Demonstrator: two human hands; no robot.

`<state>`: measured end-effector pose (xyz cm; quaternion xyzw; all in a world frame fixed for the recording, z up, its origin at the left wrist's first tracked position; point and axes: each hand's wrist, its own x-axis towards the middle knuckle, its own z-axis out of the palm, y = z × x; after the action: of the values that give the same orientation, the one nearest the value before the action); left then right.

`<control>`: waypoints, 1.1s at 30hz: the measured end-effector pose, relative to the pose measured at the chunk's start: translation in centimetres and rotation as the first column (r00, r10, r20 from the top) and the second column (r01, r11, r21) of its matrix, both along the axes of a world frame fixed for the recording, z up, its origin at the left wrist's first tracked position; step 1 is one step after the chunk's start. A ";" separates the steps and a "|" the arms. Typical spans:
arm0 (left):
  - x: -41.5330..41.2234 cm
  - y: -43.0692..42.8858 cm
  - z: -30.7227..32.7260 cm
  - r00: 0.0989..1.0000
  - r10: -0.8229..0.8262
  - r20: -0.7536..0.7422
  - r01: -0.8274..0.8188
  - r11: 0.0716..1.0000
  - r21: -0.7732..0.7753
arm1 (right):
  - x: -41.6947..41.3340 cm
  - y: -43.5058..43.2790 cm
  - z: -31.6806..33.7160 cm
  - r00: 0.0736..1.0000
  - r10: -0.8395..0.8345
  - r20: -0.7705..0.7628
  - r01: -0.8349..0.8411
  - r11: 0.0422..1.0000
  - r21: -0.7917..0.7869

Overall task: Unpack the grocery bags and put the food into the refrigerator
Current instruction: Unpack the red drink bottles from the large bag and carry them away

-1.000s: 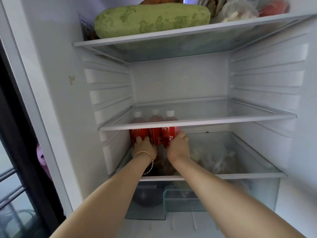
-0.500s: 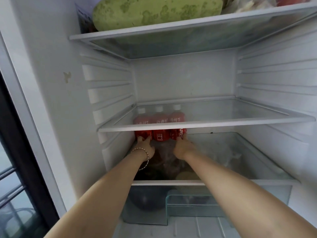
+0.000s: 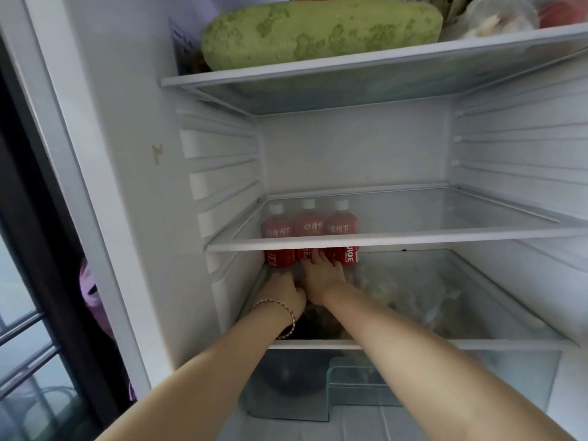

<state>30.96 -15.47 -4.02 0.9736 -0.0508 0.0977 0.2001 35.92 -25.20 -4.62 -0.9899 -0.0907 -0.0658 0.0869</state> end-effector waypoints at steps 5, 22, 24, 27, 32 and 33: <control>-2.5 1.2 0.5 0.992 -0.016 -0.127 0.025 0.997 0.069 | -2.1 -0.1 0.9 0.997 0.025 -0.068 -0.018 0.995 0.103; -20.1 4.4 2.6 0.942 0.331 -0.065 -0.299 0.908 0.294 | -18.1 0.9 4.9 0.845 0.535 -0.015 -0.534 0.840 -0.101; -23.8 6.4 1.3 0.891 0.436 -0.122 -0.395 0.880 0.264 | -21.5 3.0 4.4 0.774 0.634 0.009 -0.627 0.767 -0.136; -30.7 9.3 -0.9 0.768 0.609 -0.199 -0.559 0.789 0.254 | -27.3 6.8 3.1 0.654 0.756 -0.037 -0.753 0.645 -0.131; -45.6 12.9 -3.9 0.498 0.821 -0.279 -0.801 0.559 0.215 | -38.7 12.9 1.0 0.386 0.911 -0.146 -0.918 0.365 -0.155; -49.1 13.3 -4.5 0.431 0.854 -0.289 -0.844 0.495 0.204 | -41.5 14.0 0.5 0.320 0.935 -0.155 -0.943 0.298 -0.150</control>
<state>-18.19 -2.21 -8.50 0.8694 0.4804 0.0076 0.1156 -5.55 -11.18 -4.10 -0.7549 -0.6553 0.0259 0.0045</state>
